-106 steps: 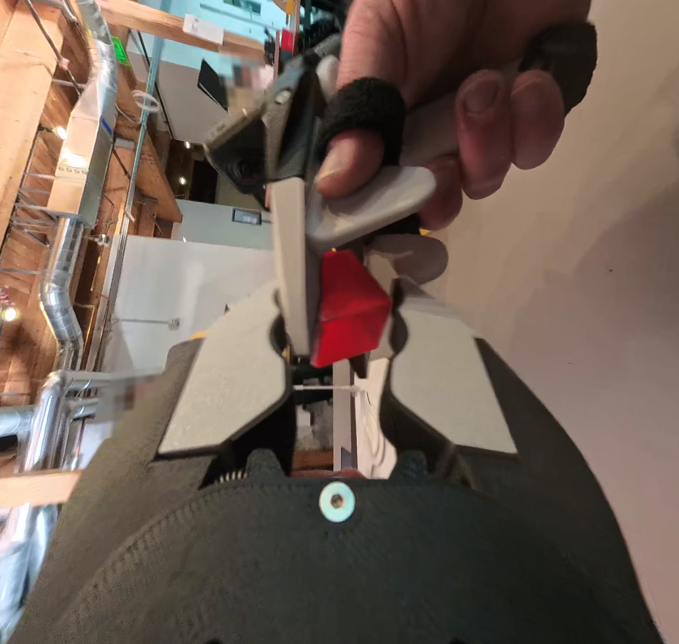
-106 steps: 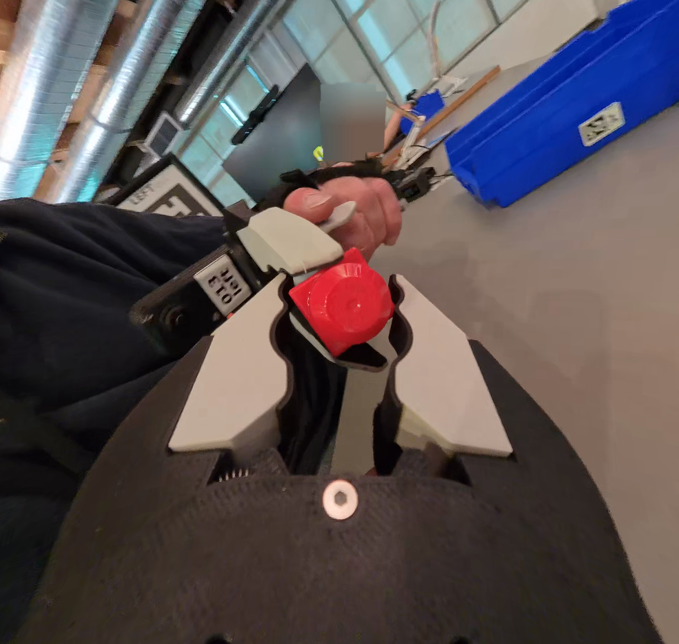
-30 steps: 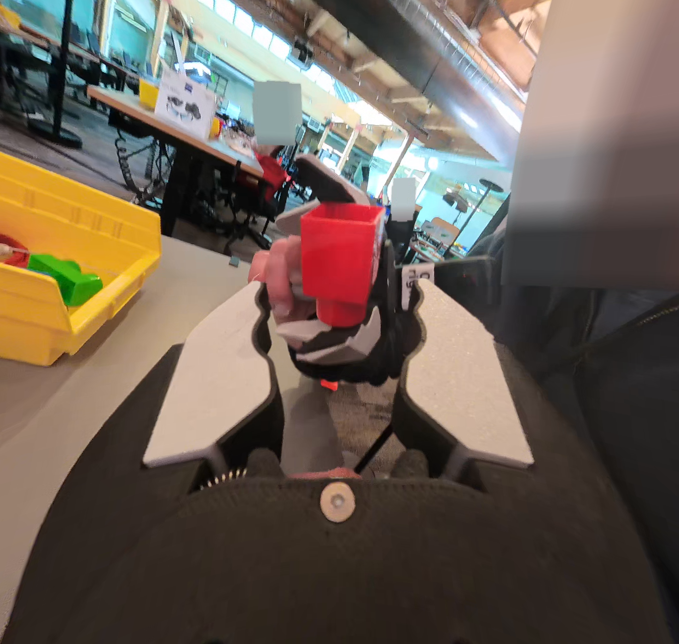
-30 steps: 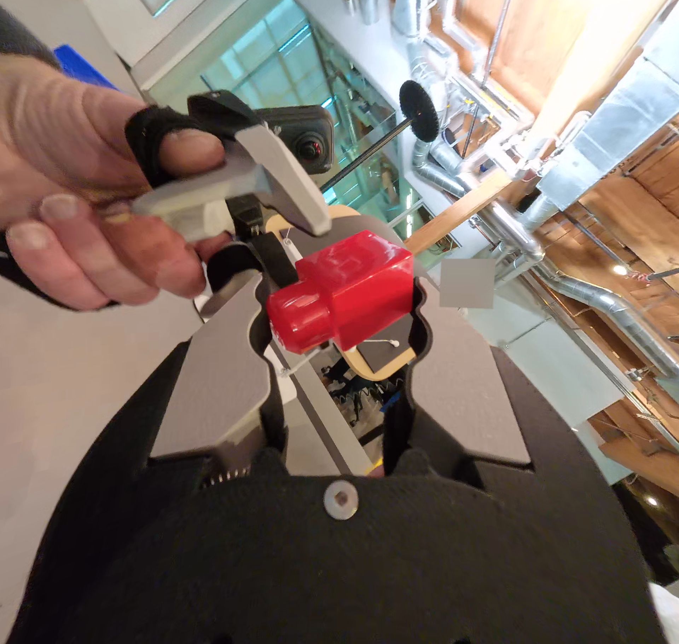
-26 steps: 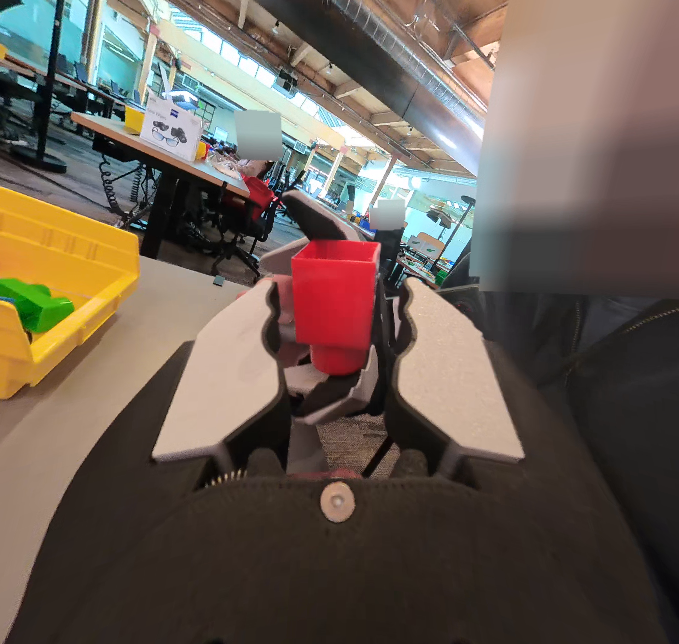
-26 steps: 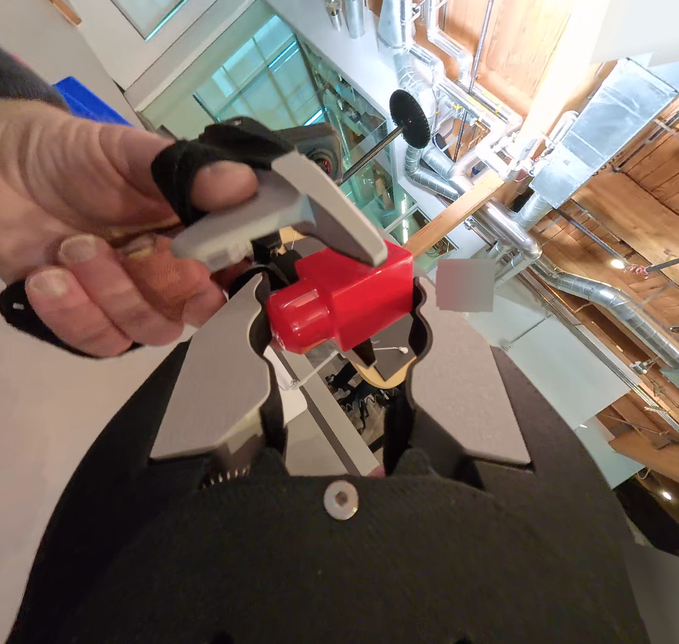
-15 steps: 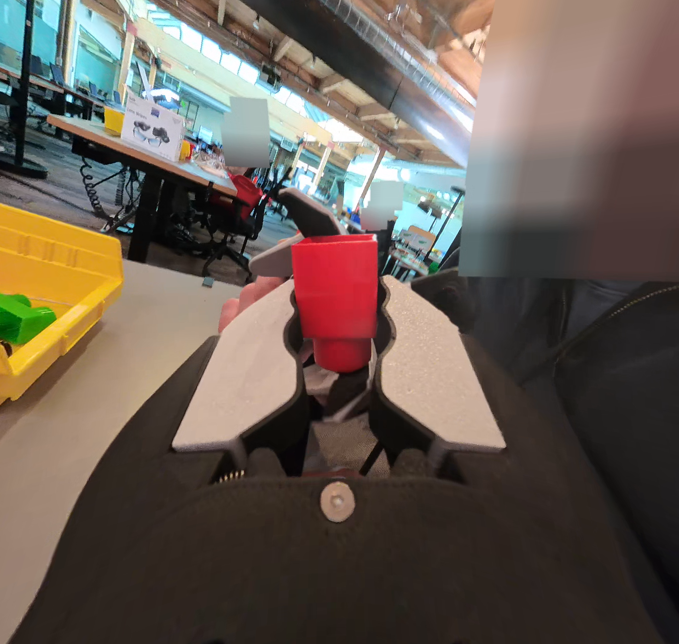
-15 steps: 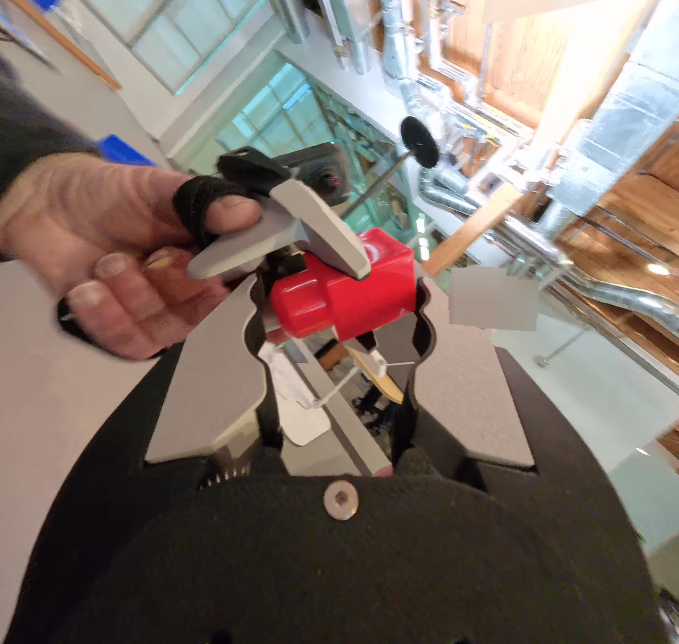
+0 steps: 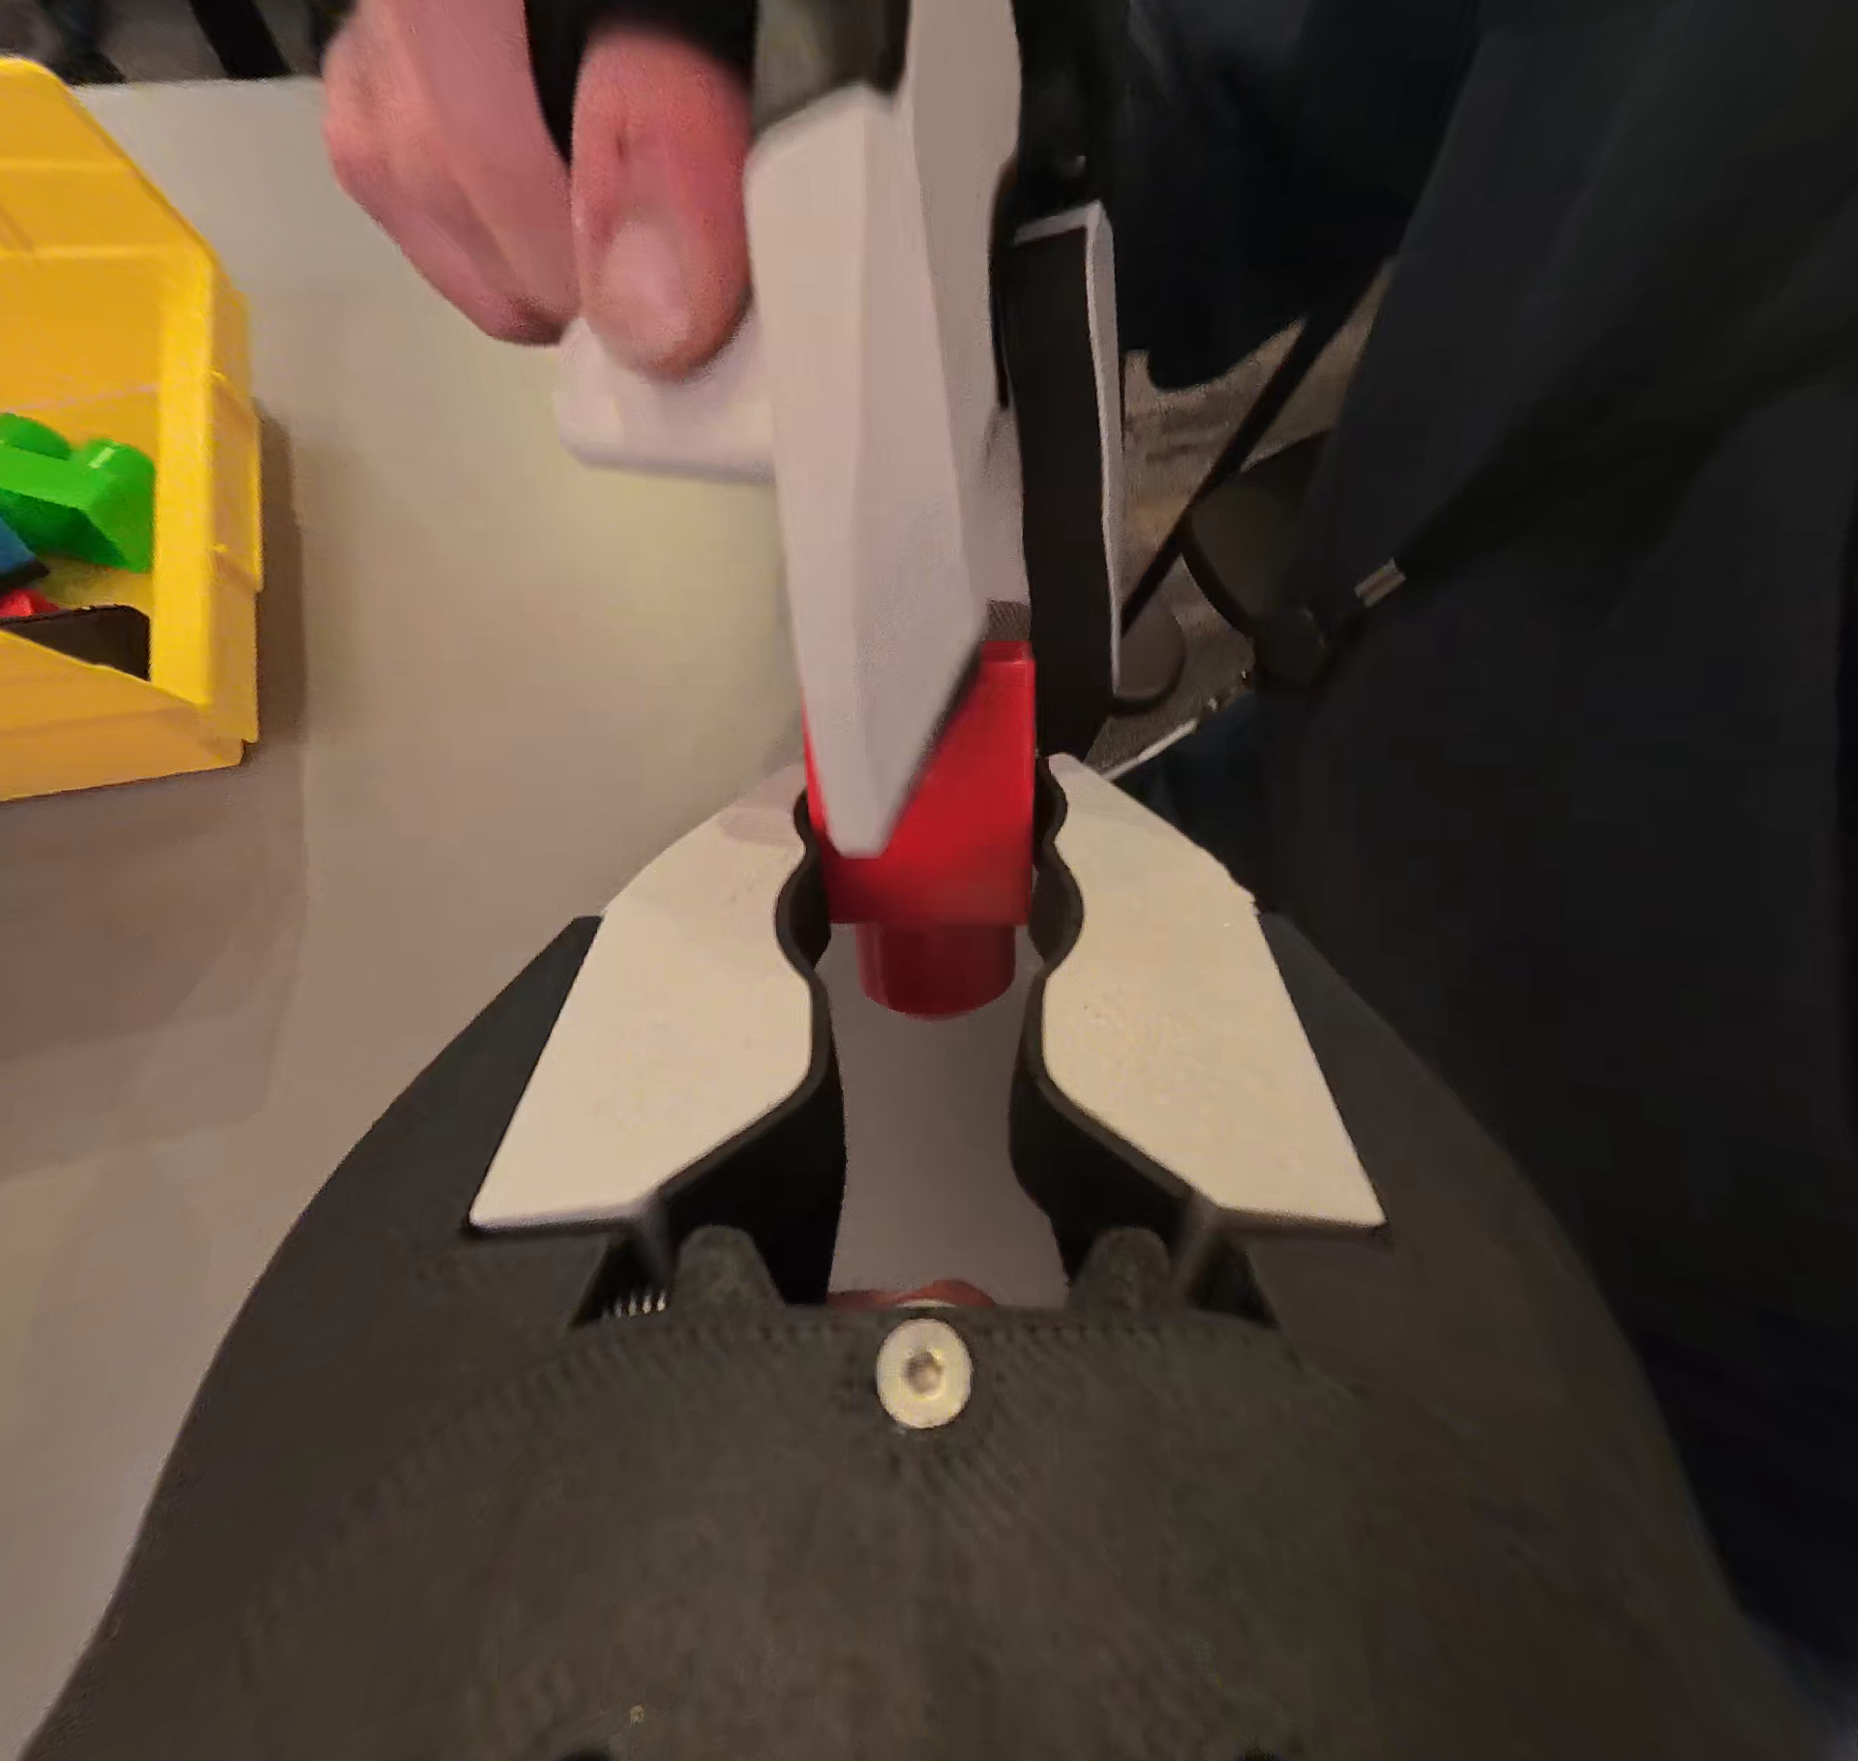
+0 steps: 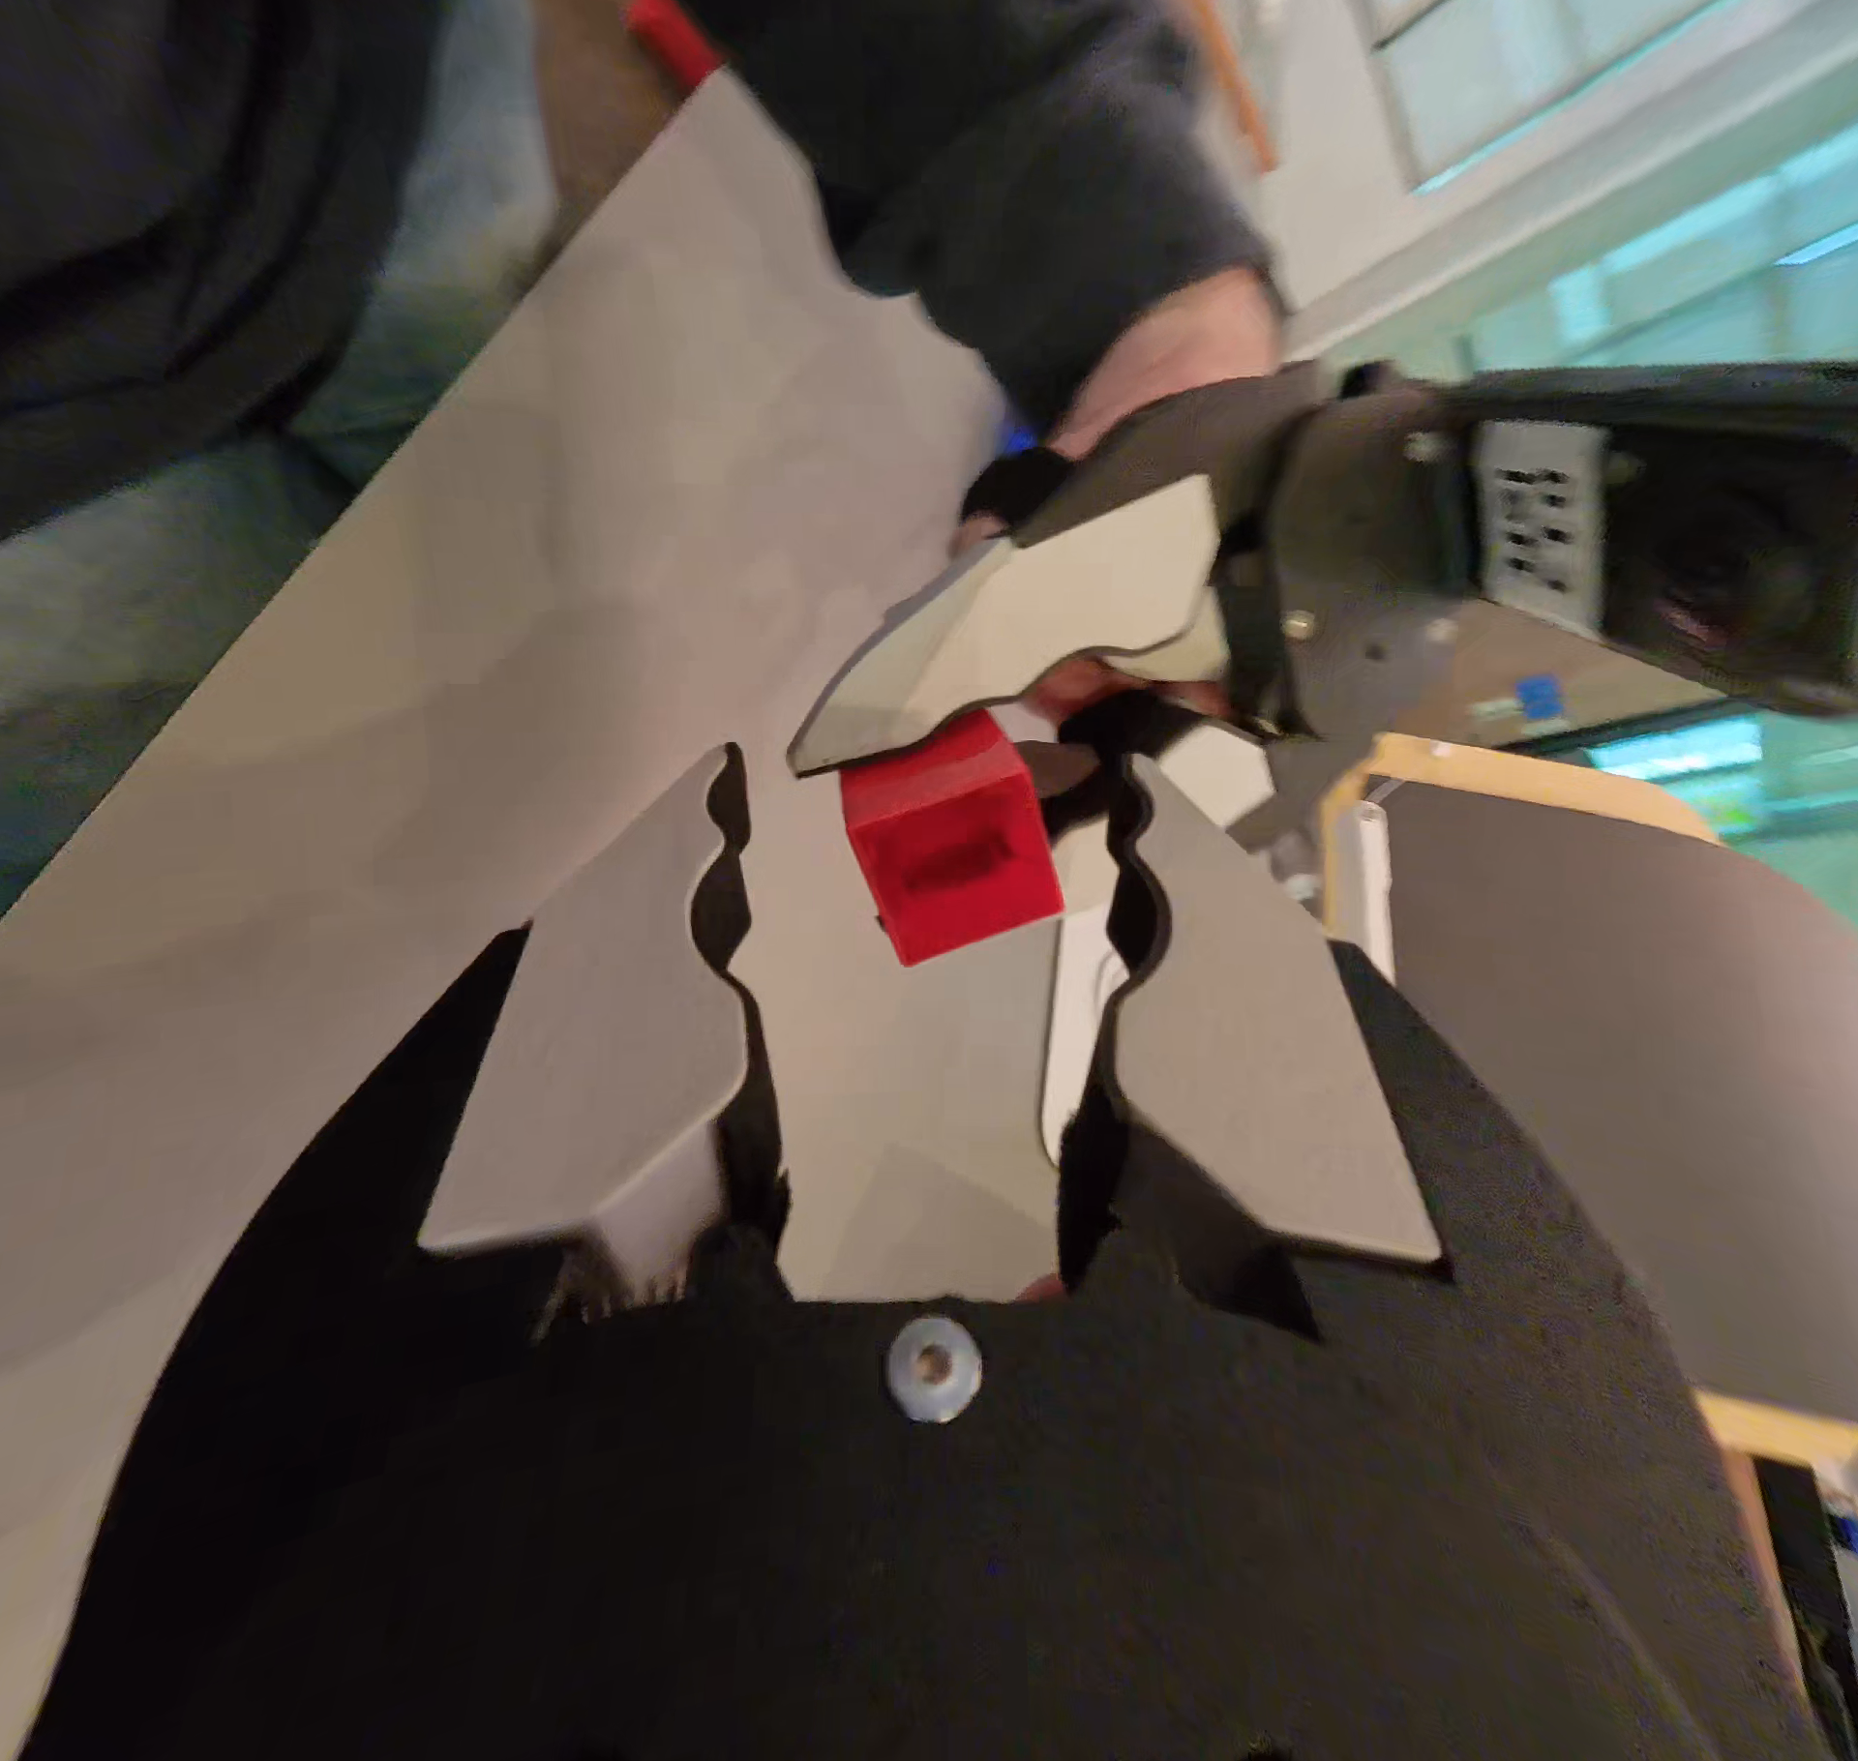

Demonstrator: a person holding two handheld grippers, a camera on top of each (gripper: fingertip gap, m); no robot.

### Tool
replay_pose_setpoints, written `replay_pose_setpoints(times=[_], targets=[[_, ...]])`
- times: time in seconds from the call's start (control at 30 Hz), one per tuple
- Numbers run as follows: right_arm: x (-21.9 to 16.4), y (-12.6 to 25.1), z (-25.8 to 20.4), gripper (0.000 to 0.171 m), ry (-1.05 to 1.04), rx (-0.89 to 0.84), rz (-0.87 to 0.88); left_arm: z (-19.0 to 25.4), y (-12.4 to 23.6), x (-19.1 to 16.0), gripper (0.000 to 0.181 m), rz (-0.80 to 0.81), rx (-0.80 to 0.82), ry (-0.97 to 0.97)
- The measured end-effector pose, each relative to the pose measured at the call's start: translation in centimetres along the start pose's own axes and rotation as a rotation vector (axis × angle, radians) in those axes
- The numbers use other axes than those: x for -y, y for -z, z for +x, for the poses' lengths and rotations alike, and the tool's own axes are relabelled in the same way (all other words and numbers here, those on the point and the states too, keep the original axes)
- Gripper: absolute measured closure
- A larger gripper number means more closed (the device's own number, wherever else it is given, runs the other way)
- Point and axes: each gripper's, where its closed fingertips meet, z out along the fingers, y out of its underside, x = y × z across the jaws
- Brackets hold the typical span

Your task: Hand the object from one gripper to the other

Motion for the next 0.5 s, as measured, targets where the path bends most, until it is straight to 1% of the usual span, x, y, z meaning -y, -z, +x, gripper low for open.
replay_pose_setpoints(times=[0.13, 0.27, 0.4, 0.5], targets=[[-0.8, -1.2, -2.0, 0.102, 0.017, 0.181, -0.068, 0.5, -0.4, -0.6, 0.144, -0.089, -0.055, -0.026], [-1.4, -2.0, -3.3, 0.095, 0.026, 0.297, -0.121, 0.9, -0.7, -1.4, 0.145, -0.184, -0.092, -0.055], [-2.1, -2.5, -3.5, 0.094, 0.015, 0.337, -0.142, 0.3, -1.1, -2.4, 0.145, -0.267, -0.076, -0.073], [-2.5, -2.8, -3.6, 0.097, 0.034, 0.334, -0.169, 0.2, -1.2, -2.8, 0.145, -0.29, -0.077, -0.068]])
